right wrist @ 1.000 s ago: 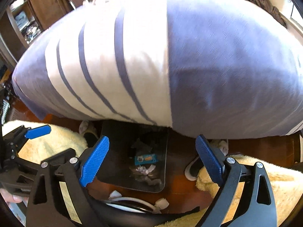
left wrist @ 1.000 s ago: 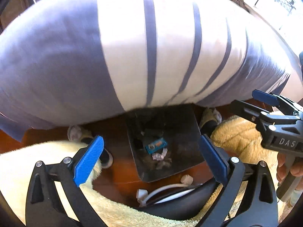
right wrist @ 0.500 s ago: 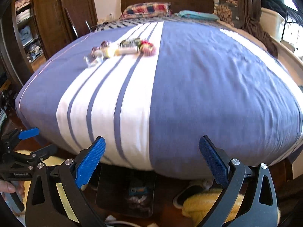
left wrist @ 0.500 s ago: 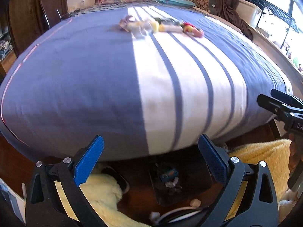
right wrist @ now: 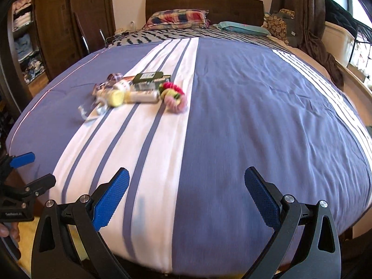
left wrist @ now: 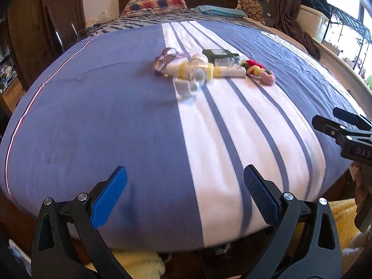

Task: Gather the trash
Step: 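Grasp the white tissue with the left tool while the right tool grasps the pink flower garland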

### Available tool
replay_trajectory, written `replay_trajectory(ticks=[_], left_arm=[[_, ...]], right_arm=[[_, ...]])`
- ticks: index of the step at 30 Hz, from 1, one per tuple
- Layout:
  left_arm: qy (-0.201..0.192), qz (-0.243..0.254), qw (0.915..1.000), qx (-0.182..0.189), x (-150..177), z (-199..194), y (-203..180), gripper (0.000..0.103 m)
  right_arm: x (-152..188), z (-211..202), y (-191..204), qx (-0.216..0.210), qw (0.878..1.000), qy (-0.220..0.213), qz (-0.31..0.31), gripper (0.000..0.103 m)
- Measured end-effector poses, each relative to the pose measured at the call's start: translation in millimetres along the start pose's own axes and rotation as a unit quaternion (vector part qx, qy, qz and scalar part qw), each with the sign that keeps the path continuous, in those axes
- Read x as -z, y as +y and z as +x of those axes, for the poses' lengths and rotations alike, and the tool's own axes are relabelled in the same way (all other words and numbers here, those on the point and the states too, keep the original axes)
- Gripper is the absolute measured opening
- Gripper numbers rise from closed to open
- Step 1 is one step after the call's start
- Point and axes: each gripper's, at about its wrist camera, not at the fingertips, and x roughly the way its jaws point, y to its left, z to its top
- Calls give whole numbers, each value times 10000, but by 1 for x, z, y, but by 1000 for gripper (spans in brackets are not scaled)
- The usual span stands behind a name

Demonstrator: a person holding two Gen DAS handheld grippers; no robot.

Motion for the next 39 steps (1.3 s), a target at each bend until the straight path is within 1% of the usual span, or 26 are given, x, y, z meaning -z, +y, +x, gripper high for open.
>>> replay_trajectory(ticks=[4, 9, 11, 14, 16, 17, 19, 20, 21, 22, 23, 24, 25, 26, 27, 29, 35, 39], left_arm=[[-12, 21, 10000, -28, -23, 16, 3, 94], [13, 4, 10000, 3, -53, 41, 6, 87], [53, 2, 10000, 33, -64, 53, 6, 85], [131, -6, 9999, 81, -75, 70, 6, 80], [200, -14, 9997, 120, -80, 81, 7, 75], [215, -9, 9997, 120, -83, 85, 6, 72], [181, 26, 9998, 94, -90, 92, 5, 71], [169, 33, 9998, 102, -92, 94, 5, 69], [147, 41, 9998, 116, -95, 97, 5, 63], [135, 49, 9998, 117, -97, 99, 6, 60], [124, 63, 9998, 119, -98, 100, 5, 53], [107, 93, 9998, 141, -100, 102, 4, 44], [100, 114, 9998, 151, -101, 102, 3, 40], [89, 145, 9997, 161, -102, 102, 2, 31], [81, 175, 9997, 174, -102, 102, 1, 21], [72, 222, 9996, 181, -102, 101, -1, 18], [71, 217, 9994, 258, -91, 91, -7, 16], [90, 228, 9991, 345, -72, 75, -15, 16]], right_arm=[[-19, 19, -1, 1, 10000, 32, 5, 99], [-43, 45, 1, -15, 9999, 121, -102, 99], [-46, 49, 1, -15, 9998, 135, -111, 99], [-59, 63, 2, -13, 9997, 194, -142, 98], [-67, 75, 2, 2, 9995, 254, -183, 92], [-69, 80, 3, -6, 9994, 284, -207, 88], [-75, 91, 5, -50, 9990, 360, -267, 82], [-76, 94, 6, -53, 9988, 378, -297, 78], [-78, 98, 7, -56, 9987, 395, -325, 74], [-80, 102, 9, -72, 9985, 426, -348, 72], [-81, 107, 10, -115, 9982, 468, -362, 68], [-83, 110, 11, -138, 9980, 489, -366, 62], [-84, 113, 12, -145, 9979, 500, -382, 59], [-85, 115, 13, -160, 9977, 502, -417, 53], [-85, 115, 14, -180, 9977, 496, -427, 41], [-86, 114, 15, -244, 9976, 467, -447, 33], [-76, 98, 14, -303, 9978, 386, -443, 31], [-62, 79, 13, -264, 9980, 331, -459, 31]])
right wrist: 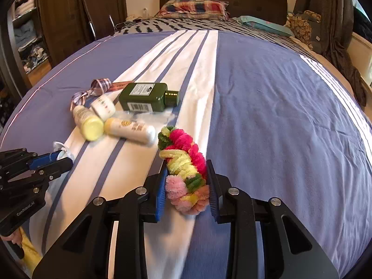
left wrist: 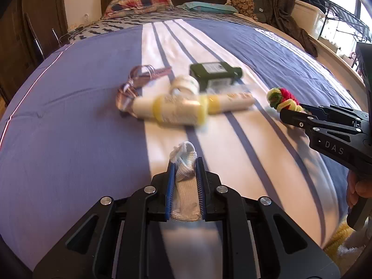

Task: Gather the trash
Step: 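Grasp the white tissue with the left tool while the right tool grasps the pink flower garland, then lift the tissue and flower garland off the duvet and carry them down toward the black bin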

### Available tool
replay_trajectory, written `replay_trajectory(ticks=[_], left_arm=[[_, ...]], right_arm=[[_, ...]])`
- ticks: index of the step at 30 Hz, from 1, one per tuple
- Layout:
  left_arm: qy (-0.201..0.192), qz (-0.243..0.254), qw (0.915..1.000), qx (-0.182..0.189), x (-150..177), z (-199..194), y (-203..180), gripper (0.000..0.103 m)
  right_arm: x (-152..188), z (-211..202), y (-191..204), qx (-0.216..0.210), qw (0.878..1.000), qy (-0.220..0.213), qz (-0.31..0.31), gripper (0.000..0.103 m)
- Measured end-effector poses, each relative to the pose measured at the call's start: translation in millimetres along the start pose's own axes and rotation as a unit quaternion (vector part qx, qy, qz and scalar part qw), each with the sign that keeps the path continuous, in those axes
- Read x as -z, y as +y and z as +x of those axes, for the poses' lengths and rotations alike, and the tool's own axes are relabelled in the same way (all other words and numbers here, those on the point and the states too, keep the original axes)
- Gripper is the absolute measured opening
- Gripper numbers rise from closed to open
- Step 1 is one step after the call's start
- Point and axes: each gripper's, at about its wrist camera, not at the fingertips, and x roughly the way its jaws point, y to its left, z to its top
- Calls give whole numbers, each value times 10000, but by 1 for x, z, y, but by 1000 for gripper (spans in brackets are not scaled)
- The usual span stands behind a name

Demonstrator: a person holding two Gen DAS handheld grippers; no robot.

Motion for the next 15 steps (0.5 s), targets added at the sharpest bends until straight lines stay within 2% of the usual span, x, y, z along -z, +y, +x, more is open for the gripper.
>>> replay_trajectory(ticks=[9, 15], left_arm=[[-46, 52, 9998, 196, 47, -44, -26, 16], [-234, 141, 9993, 240, 74, -83, -43, 16]], right_arm=[[46, -53, 5, -100, 9998, -108, 128, 31], [72, -92, 11, -134, 9994, -279, 165, 31]])
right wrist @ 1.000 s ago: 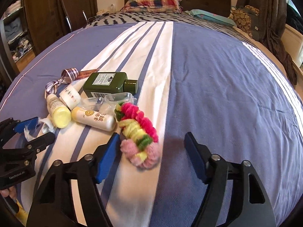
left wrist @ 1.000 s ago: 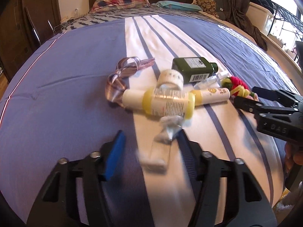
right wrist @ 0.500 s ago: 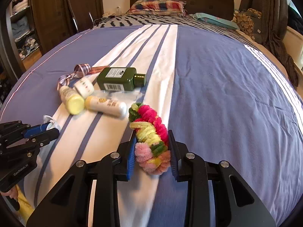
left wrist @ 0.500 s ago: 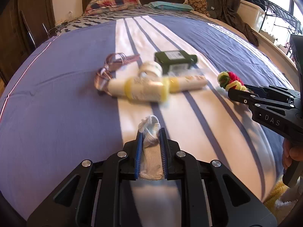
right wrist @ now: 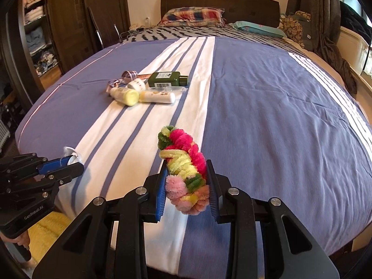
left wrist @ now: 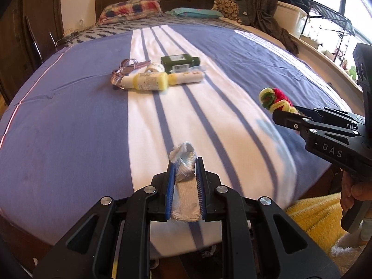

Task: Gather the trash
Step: 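Lift the tissue and flower garland off the duvet and carry them down toward the black bin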

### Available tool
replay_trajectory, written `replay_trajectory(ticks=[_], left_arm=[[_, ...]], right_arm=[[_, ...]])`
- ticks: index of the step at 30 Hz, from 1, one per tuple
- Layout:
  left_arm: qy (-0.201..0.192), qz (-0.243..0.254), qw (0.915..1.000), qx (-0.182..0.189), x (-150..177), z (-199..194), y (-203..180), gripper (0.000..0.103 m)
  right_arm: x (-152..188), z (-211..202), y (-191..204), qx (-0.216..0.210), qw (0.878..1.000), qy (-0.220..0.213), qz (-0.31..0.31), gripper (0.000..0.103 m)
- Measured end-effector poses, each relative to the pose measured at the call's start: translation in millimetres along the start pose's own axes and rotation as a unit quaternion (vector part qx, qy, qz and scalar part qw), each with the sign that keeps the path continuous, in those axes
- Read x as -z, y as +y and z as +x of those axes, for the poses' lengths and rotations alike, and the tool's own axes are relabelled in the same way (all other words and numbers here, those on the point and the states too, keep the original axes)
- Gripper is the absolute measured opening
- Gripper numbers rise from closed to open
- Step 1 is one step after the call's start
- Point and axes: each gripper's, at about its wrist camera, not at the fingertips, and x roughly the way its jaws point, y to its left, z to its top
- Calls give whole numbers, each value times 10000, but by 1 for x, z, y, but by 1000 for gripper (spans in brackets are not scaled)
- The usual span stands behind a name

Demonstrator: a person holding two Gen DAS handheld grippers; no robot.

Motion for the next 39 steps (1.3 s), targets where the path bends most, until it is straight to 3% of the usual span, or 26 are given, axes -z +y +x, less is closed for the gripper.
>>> replay_trajectory(ticks=[9, 20, 39], left_arm=[[-316, 69, 9995, 44, 26, -50, -18, 16], [-463, 77, 9988, 134, 59, -80, -25, 16], [518, -18, 9981, 320, 140, -27, -36, 16]], right_arm=[[24, -59, 18, -16, 9993, -372, -100, 31], [61, -93, 31, -67, 9988, -477, -97, 31], [157, -46, 21, -236, 9977, 613, 158, 31]])
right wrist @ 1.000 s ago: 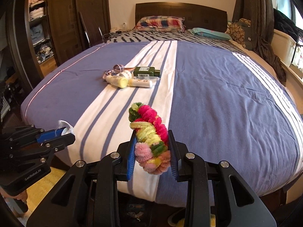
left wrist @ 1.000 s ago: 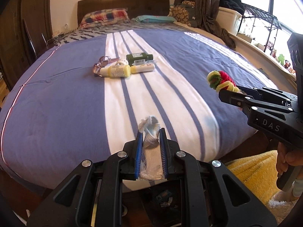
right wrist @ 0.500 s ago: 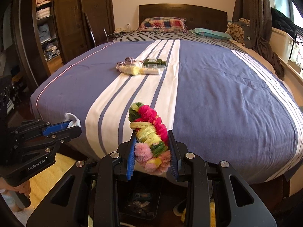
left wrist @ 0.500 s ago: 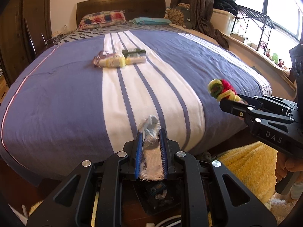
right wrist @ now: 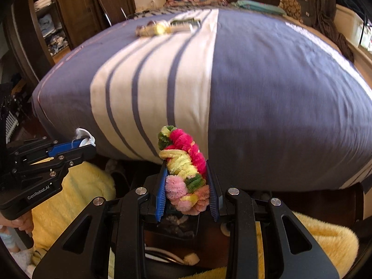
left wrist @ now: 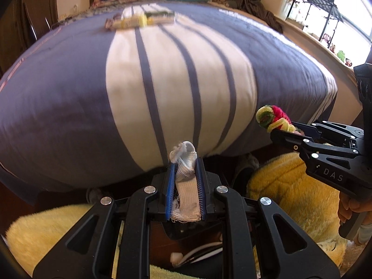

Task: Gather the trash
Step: 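Lift the tissue and flower garland off the duvet and carry them down toward the black bin, then open the left tool over the bin while the right tool releases the garland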

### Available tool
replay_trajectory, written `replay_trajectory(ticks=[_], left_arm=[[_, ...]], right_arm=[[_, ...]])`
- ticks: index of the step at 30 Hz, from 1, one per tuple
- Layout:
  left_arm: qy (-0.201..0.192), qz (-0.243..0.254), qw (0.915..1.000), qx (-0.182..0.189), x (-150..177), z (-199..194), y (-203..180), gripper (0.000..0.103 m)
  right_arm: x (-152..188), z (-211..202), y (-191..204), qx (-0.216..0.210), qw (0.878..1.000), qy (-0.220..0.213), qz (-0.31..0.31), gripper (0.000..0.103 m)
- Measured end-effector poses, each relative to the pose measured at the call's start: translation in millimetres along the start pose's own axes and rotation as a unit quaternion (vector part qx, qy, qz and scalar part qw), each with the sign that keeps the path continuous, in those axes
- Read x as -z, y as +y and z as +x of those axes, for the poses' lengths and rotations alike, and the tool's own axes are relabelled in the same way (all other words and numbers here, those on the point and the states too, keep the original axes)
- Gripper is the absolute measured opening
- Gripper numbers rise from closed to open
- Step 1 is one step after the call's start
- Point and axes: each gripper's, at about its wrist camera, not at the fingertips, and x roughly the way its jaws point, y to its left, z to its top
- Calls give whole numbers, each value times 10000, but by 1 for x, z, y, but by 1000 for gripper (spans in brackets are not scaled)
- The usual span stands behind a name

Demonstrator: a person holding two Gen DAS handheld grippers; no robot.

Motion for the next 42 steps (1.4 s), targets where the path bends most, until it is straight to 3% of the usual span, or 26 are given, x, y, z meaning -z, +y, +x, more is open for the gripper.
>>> replay_trajectory(ticks=[16, 30, 34, 37, 42], left_arm=[[1017, -164, 9945, 187, 48, 74, 3, 16], [1624, -239, 9852, 487, 53, 110, 4, 17], [1674, -300, 9842, 499, 52, 114, 7, 22], [1691, -338, 9839, 475, 52, 116, 9, 35], [1643, -390, 9848, 399, 49, 112, 12, 44]], right_arm=[[42, 70, 7, -104, 9952, 969, 91, 31], [47, 114, 7, -344, 9871, 1541, 272, 33], [41, 118, 8, -379, 9867, 1554, 278, 34], [37, 119, 9, -383, 9867, 1551, 294, 49], [30, 114, 6, -324, 9881, 1451, 383, 52]])
